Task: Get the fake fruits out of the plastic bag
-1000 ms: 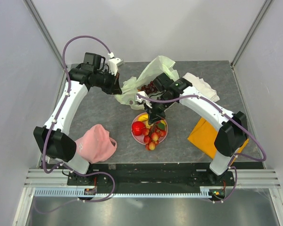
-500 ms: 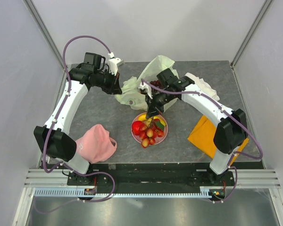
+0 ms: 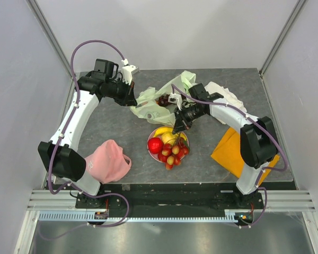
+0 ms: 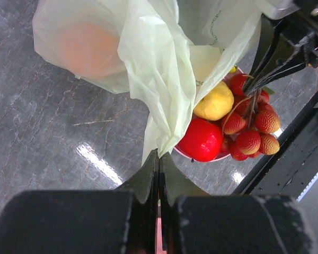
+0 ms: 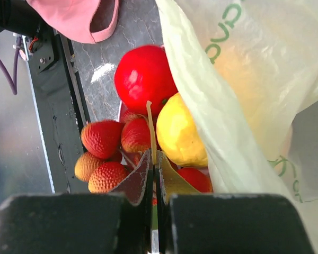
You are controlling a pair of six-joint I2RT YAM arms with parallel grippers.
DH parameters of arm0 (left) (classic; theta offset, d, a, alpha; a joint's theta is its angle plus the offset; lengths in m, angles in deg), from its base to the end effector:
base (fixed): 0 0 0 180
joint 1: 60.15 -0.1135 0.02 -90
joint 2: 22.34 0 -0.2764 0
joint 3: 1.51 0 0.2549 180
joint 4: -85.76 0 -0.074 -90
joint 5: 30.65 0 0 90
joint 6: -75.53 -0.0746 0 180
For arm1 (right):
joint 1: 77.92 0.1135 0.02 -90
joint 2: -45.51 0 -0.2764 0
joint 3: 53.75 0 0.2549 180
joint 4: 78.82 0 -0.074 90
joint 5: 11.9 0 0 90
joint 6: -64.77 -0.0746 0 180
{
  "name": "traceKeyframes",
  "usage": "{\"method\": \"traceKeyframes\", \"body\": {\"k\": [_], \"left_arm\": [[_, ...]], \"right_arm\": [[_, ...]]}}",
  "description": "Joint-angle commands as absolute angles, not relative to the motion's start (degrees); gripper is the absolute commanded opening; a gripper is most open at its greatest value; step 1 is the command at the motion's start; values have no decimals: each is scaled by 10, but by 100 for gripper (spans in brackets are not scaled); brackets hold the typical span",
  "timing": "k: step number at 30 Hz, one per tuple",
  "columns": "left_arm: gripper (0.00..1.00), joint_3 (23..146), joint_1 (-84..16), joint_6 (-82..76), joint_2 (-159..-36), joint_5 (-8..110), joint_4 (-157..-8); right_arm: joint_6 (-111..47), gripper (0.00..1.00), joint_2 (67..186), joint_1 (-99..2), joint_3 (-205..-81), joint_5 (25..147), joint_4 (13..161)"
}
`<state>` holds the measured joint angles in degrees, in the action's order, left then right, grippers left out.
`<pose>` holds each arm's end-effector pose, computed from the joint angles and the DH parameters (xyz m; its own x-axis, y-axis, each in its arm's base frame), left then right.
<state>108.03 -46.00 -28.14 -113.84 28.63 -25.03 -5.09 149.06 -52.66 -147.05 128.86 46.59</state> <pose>0.3361 -0.1240 0.3611 -0.6109 0.3635 -0.7033 0.6845 0.6889 -0.2385 0.3254 0.2174 0.2272 -0.5730 -0.5112 -0.6405 -0.8149 0.2722 0.5118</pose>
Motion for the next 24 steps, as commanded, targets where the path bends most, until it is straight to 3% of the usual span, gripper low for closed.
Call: {"method": "traceKeyframes", "body": {"k": [1, 6, 11, 12, 13, 15, 16, 17, 24], "left_arm": [[2, 1079, -463, -304, -1128, 273, -253], [2, 1083, -463, -304, -1135, 270, -253], [2, 1086, -463, -303, -1142, 267, -254], [1, 1085, -463, -304, -1143, 267, -254], [2, 1085, -463, -304, -1143, 266, -254], [2, 1088, -463, -304, -1144, 265, -254], [2, 1089, -463, -303, -1143, 264, -255], [2, 1093, -463, -302, -1142, 263, -254], [2, 1106, -462, -299, -1144, 245, -256]], "right_arm": [[-87, 1, 1487, -528, -1447, 1307, 539], [-117, 1, 1495, -528, -1424, 1300, 575], [-124, 9, 1500, -529, -1417, 1258, 585], [-130, 15, 1498, -530, -1418, 1254, 584], [-134, 30, 1496, -531, -1420, 1251, 583], [-137, 45, 1471, -538, -1423, 1263, 581], [-140, 78, 1459, -540, -1429, 1267, 580], [-140, 98, 1446, -544, -1433, 1274, 578], [-109, 98, 1333, -545, -1516, 1308, 450]]}}
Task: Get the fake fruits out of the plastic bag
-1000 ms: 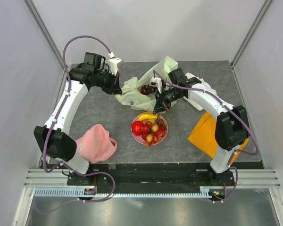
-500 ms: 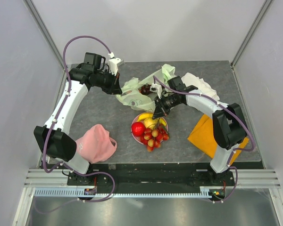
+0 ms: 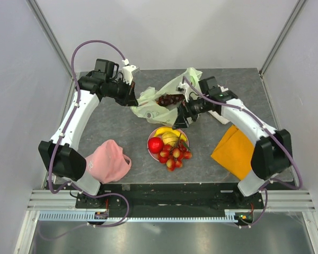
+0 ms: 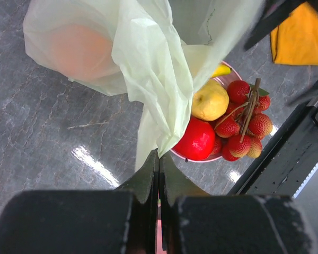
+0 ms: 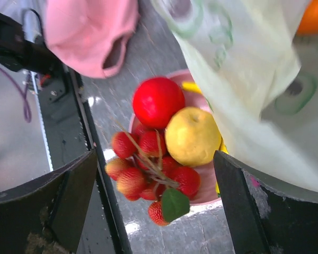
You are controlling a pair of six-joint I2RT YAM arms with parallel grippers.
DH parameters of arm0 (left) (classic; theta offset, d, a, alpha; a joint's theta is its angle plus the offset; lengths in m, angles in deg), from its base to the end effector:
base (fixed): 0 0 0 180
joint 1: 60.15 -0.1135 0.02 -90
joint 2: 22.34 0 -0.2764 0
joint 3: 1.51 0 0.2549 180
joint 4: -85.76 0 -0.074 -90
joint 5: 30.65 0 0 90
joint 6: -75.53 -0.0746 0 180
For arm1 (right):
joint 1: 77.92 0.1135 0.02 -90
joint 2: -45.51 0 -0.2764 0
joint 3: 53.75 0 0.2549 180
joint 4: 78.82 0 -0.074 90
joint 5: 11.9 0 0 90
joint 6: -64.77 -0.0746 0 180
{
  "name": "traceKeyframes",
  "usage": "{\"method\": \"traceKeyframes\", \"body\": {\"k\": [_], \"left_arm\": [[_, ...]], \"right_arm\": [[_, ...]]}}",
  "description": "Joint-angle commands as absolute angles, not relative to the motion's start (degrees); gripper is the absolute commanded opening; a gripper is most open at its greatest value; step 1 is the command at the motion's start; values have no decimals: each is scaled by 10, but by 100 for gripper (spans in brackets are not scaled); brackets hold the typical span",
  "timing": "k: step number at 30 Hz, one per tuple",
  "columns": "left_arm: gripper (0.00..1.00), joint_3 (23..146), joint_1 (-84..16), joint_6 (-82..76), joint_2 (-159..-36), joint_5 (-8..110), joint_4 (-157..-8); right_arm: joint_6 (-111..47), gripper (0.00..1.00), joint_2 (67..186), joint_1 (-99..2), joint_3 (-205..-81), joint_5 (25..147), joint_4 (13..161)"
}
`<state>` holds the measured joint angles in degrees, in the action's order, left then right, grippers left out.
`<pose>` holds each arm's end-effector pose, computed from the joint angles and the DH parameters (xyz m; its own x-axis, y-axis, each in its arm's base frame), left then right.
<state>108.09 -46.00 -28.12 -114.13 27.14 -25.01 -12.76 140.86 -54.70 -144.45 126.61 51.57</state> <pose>0.3363 -0.1258 0.3605 -0.6117 0.3601 -0.7043 0.6931 0.6732 -0.2578 0.3198 0.1980 0.2679 -0.5851 -0.4067 -0.7016 -0.8087 0.3569 0.4675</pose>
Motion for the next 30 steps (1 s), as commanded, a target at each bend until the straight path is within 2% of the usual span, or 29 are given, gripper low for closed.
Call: {"method": "traceKeyframes", "body": {"k": [1, 7, 9, 12, 16, 25, 30], "left_arm": [[2, 1105, -462, -300, -1145, 244, -256], [2, 1112, -459, -295, -1151, 228, -255], [2, 1117, -458, -294, -1152, 226, -255], [2, 1120, -458, -291, -1152, 226, -256], [2, 1114, -457, -292, -1146, 230, -257], [1, 1075, -458, -300, -1114, 246, -256], [1, 1069, -458, -298, -1097, 245, -253]], "right_arm": [[-112, 98, 1326, -547, -1534, 1307, 443], [-138, 98, 1316, -545, -1556, 1294, 458], [-36, 98, 1322, -542, -1558, 1318, 393], [126, 98, 1296, -491, -1507, 1240, 327], [247, 98, 1236, -436, -1360, 1175, 324], [347, 98, 1122, -320, -1182, 1060, 515], [336, 98, 1139, -285, -1188, 1009, 584]]}}
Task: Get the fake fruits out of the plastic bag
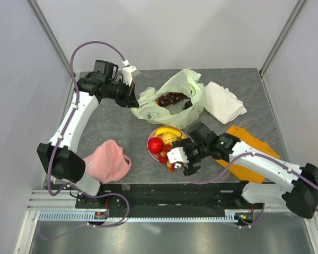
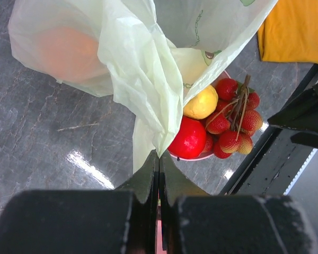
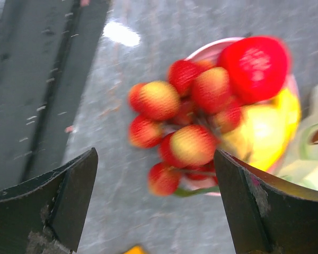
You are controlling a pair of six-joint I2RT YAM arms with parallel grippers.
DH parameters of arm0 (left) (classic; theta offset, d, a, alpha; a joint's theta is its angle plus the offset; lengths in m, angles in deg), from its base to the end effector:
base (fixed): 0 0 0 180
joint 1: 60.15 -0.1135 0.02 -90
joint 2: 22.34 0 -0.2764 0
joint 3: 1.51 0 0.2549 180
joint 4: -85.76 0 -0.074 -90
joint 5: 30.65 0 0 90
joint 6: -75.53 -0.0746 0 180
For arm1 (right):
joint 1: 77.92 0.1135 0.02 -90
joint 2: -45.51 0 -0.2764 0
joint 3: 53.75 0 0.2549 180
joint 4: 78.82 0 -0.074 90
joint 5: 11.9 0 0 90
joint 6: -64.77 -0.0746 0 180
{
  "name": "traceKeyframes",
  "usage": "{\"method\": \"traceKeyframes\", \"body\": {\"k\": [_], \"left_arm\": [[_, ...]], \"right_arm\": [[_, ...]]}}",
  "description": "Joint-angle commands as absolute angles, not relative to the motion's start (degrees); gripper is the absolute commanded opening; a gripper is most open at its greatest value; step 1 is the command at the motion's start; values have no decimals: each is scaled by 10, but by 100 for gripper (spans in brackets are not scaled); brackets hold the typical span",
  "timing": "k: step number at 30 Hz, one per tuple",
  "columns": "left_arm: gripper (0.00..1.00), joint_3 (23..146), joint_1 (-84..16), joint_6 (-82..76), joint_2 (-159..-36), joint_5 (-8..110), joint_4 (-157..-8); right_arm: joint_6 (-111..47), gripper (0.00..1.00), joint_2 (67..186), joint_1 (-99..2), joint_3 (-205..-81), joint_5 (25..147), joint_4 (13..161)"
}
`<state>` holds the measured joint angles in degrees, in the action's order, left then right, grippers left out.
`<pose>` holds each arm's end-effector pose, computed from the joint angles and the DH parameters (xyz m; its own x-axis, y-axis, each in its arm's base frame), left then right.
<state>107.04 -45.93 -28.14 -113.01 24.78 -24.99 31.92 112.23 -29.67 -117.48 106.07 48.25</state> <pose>0.3292 -0.1271 0.3623 -0.6069 0.3545 -0.7114 0.7092 0.6457 -0.2832 0.1362 0.2051 0.2382 0.4014 -0.6645 -0.6303 -0.9157 -0.3065 -0.2600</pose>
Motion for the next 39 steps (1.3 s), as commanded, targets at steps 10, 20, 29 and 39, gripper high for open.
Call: {"method": "traceKeyframes", "body": {"k": [10, 20, 29, 39], "left_arm": [[2, 1021, -458, -256, -1075, 196, -260], [2, 974, -458, -254, -1070, 206, -253], [2, 1005, -458, -302, -1057, 195, -189], [2, 1068, -458, -370, -1074, 116, -95]], "right_arm": [[146, 98, 1274, -341, -1444, 1034, 581], [-15, 70, 1508, -530, -1603, 1062, 608], [4, 57, 1416, -536, -1464, 961, 620], [13, 68, 1463, -486, -1532, 1039, 622]]}}
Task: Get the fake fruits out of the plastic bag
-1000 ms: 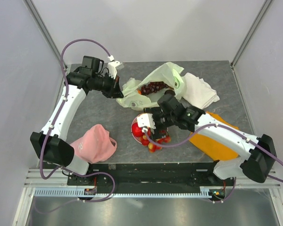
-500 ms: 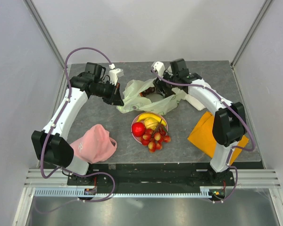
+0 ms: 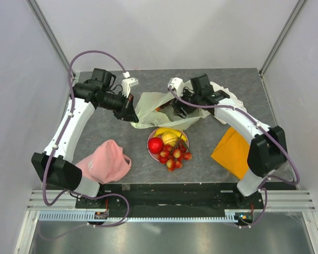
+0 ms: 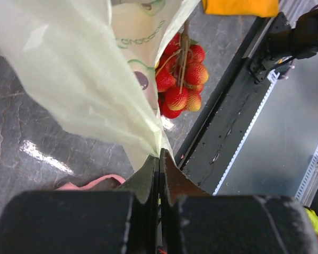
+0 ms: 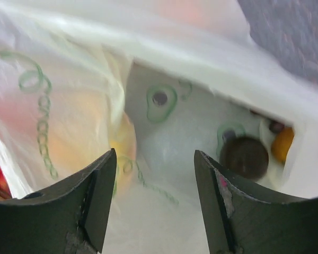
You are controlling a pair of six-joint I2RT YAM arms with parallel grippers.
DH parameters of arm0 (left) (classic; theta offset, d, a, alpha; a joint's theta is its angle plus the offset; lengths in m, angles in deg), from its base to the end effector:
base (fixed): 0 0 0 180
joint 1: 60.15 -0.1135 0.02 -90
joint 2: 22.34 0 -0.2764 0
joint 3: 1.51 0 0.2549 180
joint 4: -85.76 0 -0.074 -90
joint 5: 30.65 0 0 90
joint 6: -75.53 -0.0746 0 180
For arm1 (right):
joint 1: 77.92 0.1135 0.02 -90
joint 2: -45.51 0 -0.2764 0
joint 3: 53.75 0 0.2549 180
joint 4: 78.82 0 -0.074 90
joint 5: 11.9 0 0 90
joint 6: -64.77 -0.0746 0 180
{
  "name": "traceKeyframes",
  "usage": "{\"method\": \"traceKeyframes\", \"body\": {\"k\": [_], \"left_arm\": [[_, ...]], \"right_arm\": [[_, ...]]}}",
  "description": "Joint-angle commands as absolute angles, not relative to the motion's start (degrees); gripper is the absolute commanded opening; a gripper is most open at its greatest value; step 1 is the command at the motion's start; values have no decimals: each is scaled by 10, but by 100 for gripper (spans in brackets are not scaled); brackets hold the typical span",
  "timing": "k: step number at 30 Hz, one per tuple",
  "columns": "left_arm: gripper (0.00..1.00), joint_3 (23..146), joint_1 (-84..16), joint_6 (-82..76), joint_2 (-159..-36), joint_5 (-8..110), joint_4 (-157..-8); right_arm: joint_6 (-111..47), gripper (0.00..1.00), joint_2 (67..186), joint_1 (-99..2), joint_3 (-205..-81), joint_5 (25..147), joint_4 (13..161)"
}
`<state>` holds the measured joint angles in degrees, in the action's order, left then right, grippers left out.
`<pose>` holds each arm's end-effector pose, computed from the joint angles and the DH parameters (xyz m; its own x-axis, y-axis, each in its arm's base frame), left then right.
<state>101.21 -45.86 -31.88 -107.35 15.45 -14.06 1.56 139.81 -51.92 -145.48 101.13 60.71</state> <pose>0.2758 -0.1236 0.3531 -0.6738 0.3941 -0.6250 0.7232 0.5253 -0.4484 0.3464 0.2014 0.2803 -0.2499 -0.5834 -0.7728 -0.8660 0.4916 -0.0911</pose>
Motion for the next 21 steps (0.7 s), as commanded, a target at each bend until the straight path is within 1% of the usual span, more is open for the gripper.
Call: {"method": "traceKeyframes", "body": {"k": [1, 4, 5, 6, 7, 8, 10, 13, 16, 17, 21], "left_arm": [[2, 1076, -458, -391, -1076, 120, -87], [2, 1136, -459, -430, -1120, 91, 1], [2, 1150, -459, -444, -1134, 79, 69], [2, 1164, -459, -451, -1153, 71, 76], [2, 1159, -460, -424, -1152, 75, 75], [2, 1139, -461, -430, -1146, 74, 74], [2, 1120, -460, -450, -1125, 78, 67], [2, 1106, -461, -443, -1125, 108, 60], [2, 1096, -461, -422, -1120, 149, 34], [1, 1086, -460, -413, -1117, 166, 21], [2, 1078, -460, -372, -1101, 299, -50]], "right_arm": [[11, 68, 1502, -477, -1552, 1036, 619], [0, 66, 1581, -471, -1627, 1031, 612], [-12, 65, 1599, -469, -1645, 1025, 609], [-25, 65, 1617, -469, -1681, 1019, 608], [-36, 65, 1651, -470, -1698, 1009, 600], [-59, 64, 1665, -471, -1735, 1003, 595], [-79, 64, 1696, -471, -1759, 985, 592], [-105, 64, 1710, -472, -1776, 942, 595], [-101, 66, 1703, -483, -1765, 920, 607], [-98, 67, 1701, -486, -1758, 895, 608], [-51, 72, 1672, -511, -1721, 833, 608]]}}
